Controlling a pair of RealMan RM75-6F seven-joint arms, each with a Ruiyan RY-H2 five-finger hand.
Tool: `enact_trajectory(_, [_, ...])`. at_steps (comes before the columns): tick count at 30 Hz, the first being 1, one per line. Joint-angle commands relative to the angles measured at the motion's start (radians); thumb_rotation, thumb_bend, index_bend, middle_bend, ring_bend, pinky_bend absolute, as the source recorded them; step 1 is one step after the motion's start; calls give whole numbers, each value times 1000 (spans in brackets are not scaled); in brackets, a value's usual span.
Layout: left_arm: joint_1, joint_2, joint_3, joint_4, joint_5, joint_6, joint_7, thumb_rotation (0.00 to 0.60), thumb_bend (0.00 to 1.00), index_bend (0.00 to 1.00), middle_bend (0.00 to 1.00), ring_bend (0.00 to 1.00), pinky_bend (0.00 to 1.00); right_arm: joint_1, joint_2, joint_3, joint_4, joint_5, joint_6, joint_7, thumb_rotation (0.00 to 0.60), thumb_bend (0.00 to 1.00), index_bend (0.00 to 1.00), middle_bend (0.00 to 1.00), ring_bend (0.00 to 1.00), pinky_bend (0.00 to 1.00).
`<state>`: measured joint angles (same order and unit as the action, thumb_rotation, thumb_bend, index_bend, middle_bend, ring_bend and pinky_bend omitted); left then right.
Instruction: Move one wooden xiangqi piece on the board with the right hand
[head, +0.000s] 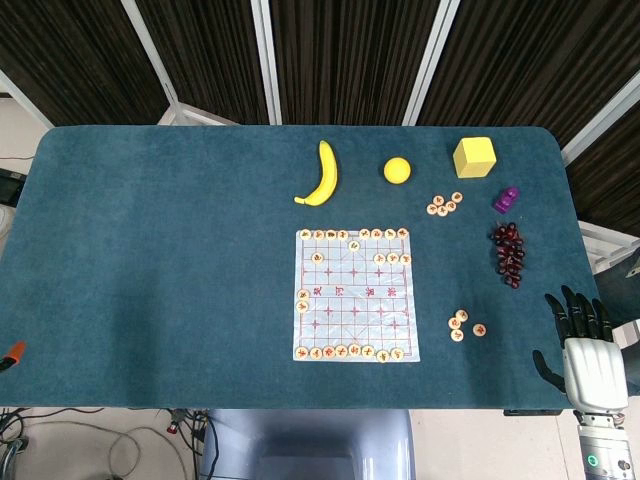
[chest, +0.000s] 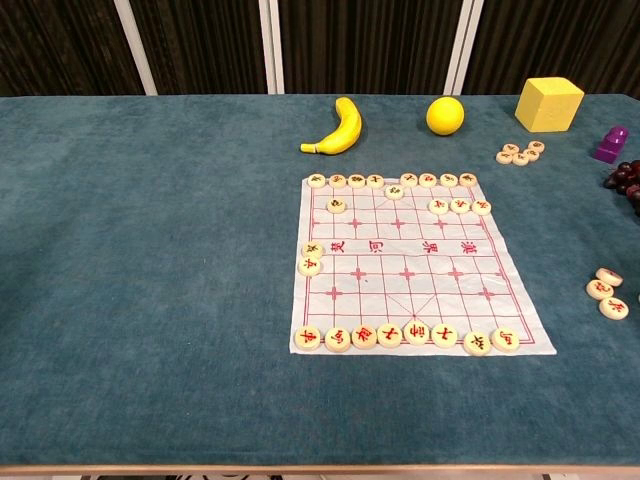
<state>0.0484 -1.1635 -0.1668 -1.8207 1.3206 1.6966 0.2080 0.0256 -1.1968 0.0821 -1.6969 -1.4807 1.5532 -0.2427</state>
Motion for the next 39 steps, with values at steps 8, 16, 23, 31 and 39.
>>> enact_trajectory(8, [-1,-4,2,1,4,-1,5,600,27,7,0,0,56,2,-2,-2,3,3,-8,-1,600,374,99,0,0,38])
enact_trajectory(16, [1,-1,2,0,7,1,-6,600,27,7,0,0,57,0,5,-1,-7,9,-9,11,600,375,99,0,0,38])
enact_trajectory(23, [4,0,4,-1,18,8,-16,600,27,7,0,0,58,3,9,-3,-8,9,-18,19,600,374,99,0,0,38])
enact_trajectory(31, [4,2,4,-1,24,9,-20,600,27,7,0,0,59,5,10,-7,-9,8,-24,24,600,375,99,0,0,38])
enact_trajectory(39, [-1,-1,3,4,21,0,-20,600,27,7,0,0,61,4,16,-9,-18,0,-21,36,600,375,99,0,0,38])
